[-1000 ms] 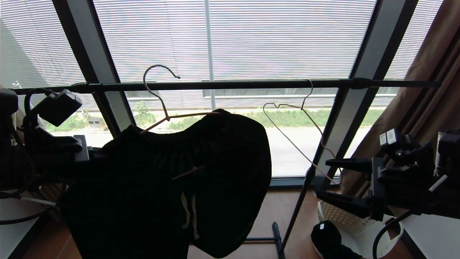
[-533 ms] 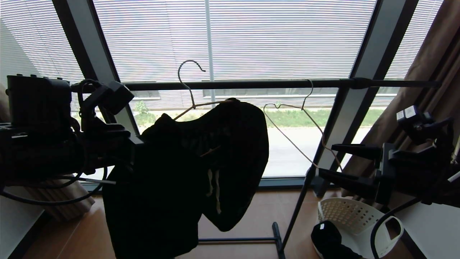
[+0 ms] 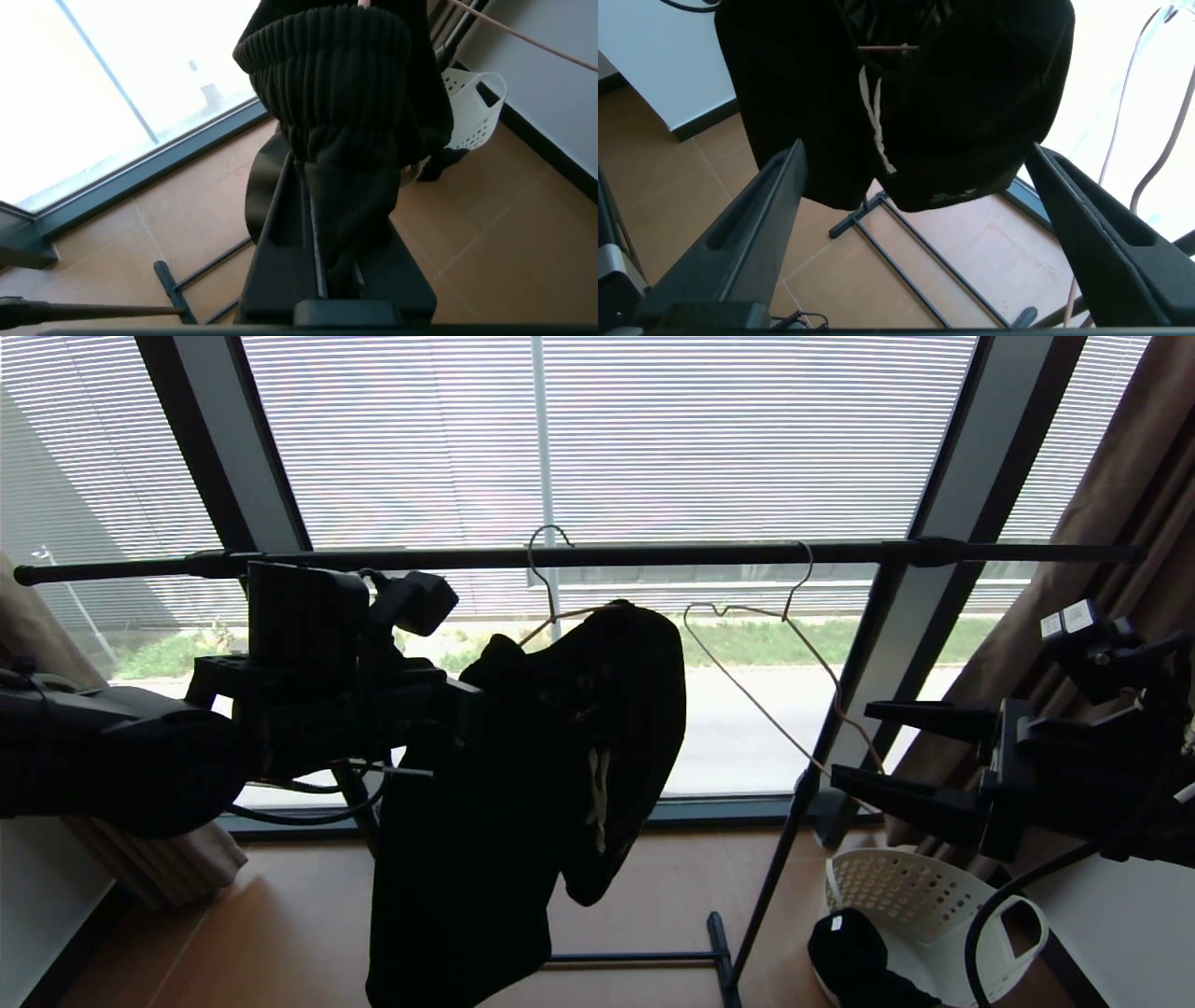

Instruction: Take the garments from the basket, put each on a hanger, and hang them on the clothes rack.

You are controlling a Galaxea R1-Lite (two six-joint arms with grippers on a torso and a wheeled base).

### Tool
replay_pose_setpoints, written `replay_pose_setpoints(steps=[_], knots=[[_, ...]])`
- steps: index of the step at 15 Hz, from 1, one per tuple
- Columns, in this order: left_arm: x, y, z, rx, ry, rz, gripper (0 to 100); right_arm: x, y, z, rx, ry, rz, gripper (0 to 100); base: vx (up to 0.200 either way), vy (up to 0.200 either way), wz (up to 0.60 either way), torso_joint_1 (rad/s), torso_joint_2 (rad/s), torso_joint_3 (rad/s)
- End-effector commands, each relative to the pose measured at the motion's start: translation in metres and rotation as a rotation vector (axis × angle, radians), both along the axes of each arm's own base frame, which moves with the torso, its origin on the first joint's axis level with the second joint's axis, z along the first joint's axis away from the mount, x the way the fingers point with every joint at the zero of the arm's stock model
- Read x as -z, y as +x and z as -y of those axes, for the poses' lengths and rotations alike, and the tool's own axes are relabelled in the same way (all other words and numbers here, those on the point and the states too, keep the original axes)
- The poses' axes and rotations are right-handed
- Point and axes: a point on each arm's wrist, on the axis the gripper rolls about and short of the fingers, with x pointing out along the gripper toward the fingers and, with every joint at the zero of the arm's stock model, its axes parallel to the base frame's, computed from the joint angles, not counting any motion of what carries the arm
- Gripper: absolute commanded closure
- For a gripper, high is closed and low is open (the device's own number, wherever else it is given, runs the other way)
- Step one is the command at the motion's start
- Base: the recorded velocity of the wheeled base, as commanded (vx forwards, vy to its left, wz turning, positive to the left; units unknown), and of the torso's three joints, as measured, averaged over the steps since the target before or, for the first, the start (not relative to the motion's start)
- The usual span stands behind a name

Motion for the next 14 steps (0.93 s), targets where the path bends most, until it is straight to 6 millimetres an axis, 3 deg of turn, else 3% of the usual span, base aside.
replay_pose_setpoints(steps=[1,5,11,14], knots=[[0.019,0.013,0.006,-0.014,0.016,-0.03,100,0.001,0.001,0.0,-0.001,-0.001,-0.004,0,0.0,0.0,0.0,0.0,0.0,0.0],[0.019,0.026,0.01,-0.064,-0.016,-0.012,100,0.003,0.001,0.0,-0.001,-0.003,-0.01,0,0.0,0.0,0.0,0.0,0.0,0.0],[0.01,0.029,0.014,-0.068,-0.071,0.033,100,0.003,0.0,0.0,-0.001,-0.004,-0.01,0,0.0,0.0,0.0,0.0,0.0,0.0],[0.018,0.034,0.015,-0.08,-0.062,0.022,100,0.003,0.0,0.0,-0.001,-0.005,-0.011,0,0.0,0.0,0.0,0.0,0.0,0.0]])
